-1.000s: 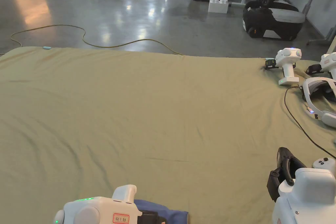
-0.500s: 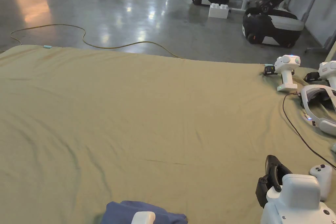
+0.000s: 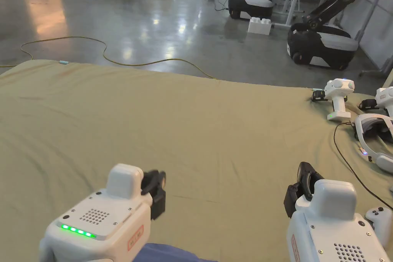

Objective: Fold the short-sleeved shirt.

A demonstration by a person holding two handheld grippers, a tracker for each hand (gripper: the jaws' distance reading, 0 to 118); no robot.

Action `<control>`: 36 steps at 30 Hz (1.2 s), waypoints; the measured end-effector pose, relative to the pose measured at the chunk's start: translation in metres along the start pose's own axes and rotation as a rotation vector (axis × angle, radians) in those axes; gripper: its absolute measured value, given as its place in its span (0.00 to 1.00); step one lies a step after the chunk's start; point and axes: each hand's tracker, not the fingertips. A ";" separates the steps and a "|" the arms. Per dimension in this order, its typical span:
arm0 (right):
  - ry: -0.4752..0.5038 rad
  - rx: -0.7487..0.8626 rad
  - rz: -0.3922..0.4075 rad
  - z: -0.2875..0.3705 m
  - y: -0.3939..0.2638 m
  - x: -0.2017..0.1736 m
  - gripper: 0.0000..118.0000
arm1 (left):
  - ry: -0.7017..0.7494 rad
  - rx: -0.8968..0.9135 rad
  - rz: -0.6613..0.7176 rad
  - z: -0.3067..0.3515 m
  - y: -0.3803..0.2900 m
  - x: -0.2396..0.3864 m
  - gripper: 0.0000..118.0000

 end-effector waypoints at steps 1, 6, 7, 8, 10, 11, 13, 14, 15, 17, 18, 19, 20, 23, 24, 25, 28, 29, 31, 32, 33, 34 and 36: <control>-0.002 0.002 -0.005 -0.002 0.003 -0.001 0.00 | 0.037 0.074 -0.012 0.003 0.005 -0.002 0.11; -0.009 0.021 -0.026 -0.006 0.012 -0.003 0.00 | 0.177 0.237 -0.026 0.005 0.018 -0.016 0.12; -0.008 0.022 -0.029 -0.006 0.013 -0.002 0.00 | 0.194 0.232 -0.031 0.004 0.019 -0.019 0.12; -0.006 0.022 -0.031 -0.005 0.014 -0.002 0.00 | 0.234 0.242 -0.031 0.006 0.020 -0.021 0.12; -0.002 0.018 -0.024 -0.001 0.014 -0.001 0.00 | 0.248 0.271 -0.025 0.013 0.016 -0.027 0.12; 0.000 0.011 -0.018 0.002 0.012 -0.002 0.00 | 0.254 0.275 -0.024 0.015 0.013 -0.031 0.12; 0.031 -0.032 -0.024 0.009 0.004 -0.004 0.00 | 0.263 0.267 -0.031 0.022 0.008 -0.037 0.12; 0.055 -0.066 -0.027 0.014 -0.003 -0.007 0.00 | 0.266 0.251 -0.036 0.026 0.005 -0.041 0.12; 0.075 -0.094 -0.024 0.019 -0.011 -0.012 0.00 | 0.271 0.239 -0.036 0.028 0.001 -0.045 0.12; 0.130 -0.176 -0.008 0.028 -0.032 -0.027 0.00 | 0.266 0.201 -0.036 0.036 -0.009 -0.053 0.12; 0.155 -0.209 -0.006 0.033 -0.044 -0.036 0.00 | 0.273 0.187 -0.034 0.039 -0.015 -0.056 0.12; 0.188 -0.253 -0.002 0.036 -0.056 -0.045 0.00 | 0.274 0.174 -0.033 0.044 -0.020 -0.059 0.12; 0.228 -0.298 0.010 0.039 -0.070 -0.057 0.00 | 0.276 0.155 -0.028 0.047 -0.026 -0.063 0.12; 0.304 -0.413 0.044 0.043 -0.108 -0.091 0.00 | 0.277 0.092 -0.007 0.058 -0.043 -0.072 0.12; 0.324 -0.451 0.054 0.042 -0.118 -0.100 0.00 | 0.279 0.070 0.005 0.060 -0.048 -0.075 0.12; 0.339 -0.484 0.065 0.041 -0.130 -0.110 0.00 | 0.276 0.042 0.023 0.063 -0.053 -0.079 0.12; 0.327 -0.555 0.114 0.036 -0.163 -0.126 0.00 | 0.253 -0.029 0.085 0.072 -0.068 -0.092 0.12; 0.312 -0.577 0.125 0.034 -0.174 -0.127 0.00 | 0.243 -0.046 0.120 0.075 -0.072 -0.097 0.12; 0.298 -0.632 0.153 0.027 -0.194 -0.127 0.00 | 0.213 -0.090 0.189 0.081 -0.079 -0.105 0.12; 0.294 -0.672 0.158 0.025 -0.204 -0.124 0.00 | 0.186 -0.114 0.219 0.083 -0.083 -0.110 0.12; 0.297 -0.663 0.150 0.024 -0.209 -0.121 0.00 | 0.172 -0.137 0.240 0.084 -0.086 -0.114 0.12; 0.298 -0.654 0.150 0.026 -0.212 -0.119 0.00 | 0.142 -0.183 0.273 0.084 -0.089 -0.119 0.12; 0.311 -0.620 0.175 0.029 -0.209 -0.118 0.00 | 0.060 -0.271 0.339 0.081 -0.093 -0.130 0.12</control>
